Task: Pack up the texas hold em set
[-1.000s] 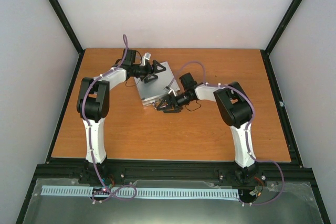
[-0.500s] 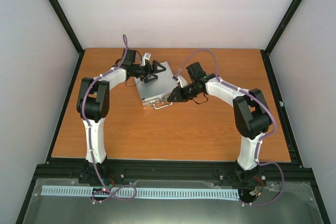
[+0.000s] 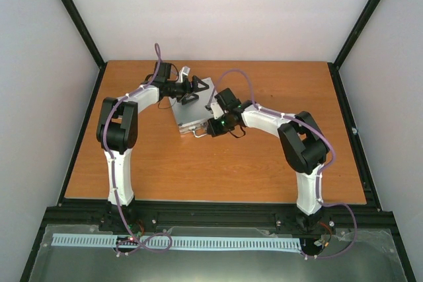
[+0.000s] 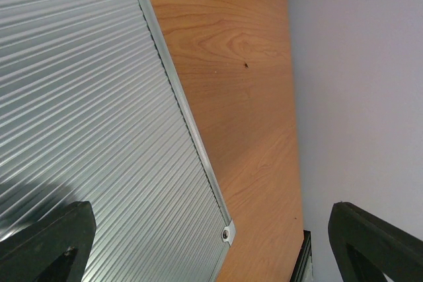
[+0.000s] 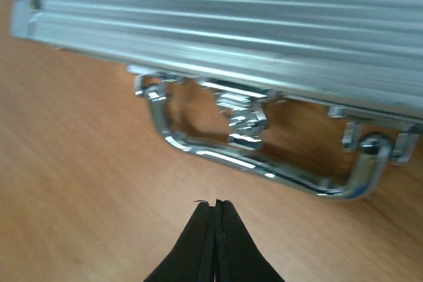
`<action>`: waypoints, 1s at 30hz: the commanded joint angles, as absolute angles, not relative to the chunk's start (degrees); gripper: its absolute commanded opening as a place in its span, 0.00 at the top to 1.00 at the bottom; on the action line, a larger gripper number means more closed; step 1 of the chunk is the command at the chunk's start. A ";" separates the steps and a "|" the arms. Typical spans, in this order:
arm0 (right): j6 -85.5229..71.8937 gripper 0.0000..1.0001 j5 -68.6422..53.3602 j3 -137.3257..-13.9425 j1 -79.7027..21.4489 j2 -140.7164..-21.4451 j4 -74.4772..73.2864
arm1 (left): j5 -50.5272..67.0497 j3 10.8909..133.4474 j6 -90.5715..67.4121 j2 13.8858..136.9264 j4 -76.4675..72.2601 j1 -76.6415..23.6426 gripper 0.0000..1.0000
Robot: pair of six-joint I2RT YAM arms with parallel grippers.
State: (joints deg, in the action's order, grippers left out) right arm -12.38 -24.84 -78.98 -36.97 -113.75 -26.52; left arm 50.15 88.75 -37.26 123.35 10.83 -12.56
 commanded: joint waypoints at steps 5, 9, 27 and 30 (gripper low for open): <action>-17.21 0.97 -13.20 -77.35 -37.59 -115.60 -18.76 | 46.25 85.39 -36.66 126.33 19.91 -12.88 0.00; -17.19 0.97 -14.78 -78.31 -37.90 -117.03 -18.58 | 46.39 85.41 -36.65 126.60 19.93 -12.89 0.00; -16.25 0.97 -18.31 -78.71 -38.71 -116.50 -17.41 | 46.62 85.96 -36.07 127.28 20.56 -12.84 0.00; -15.61 0.97 -18.08 -79.04 -38.92 -116.05 -18.06 | 46.63 85.96 -36.05 127.30 20.56 -12.82 0.00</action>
State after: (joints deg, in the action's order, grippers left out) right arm -16.78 -17.74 -77.73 -37.89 -117.10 -19.22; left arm 50.22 88.60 -36.80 123.35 10.72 -12.53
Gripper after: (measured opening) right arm 0.032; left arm 0.996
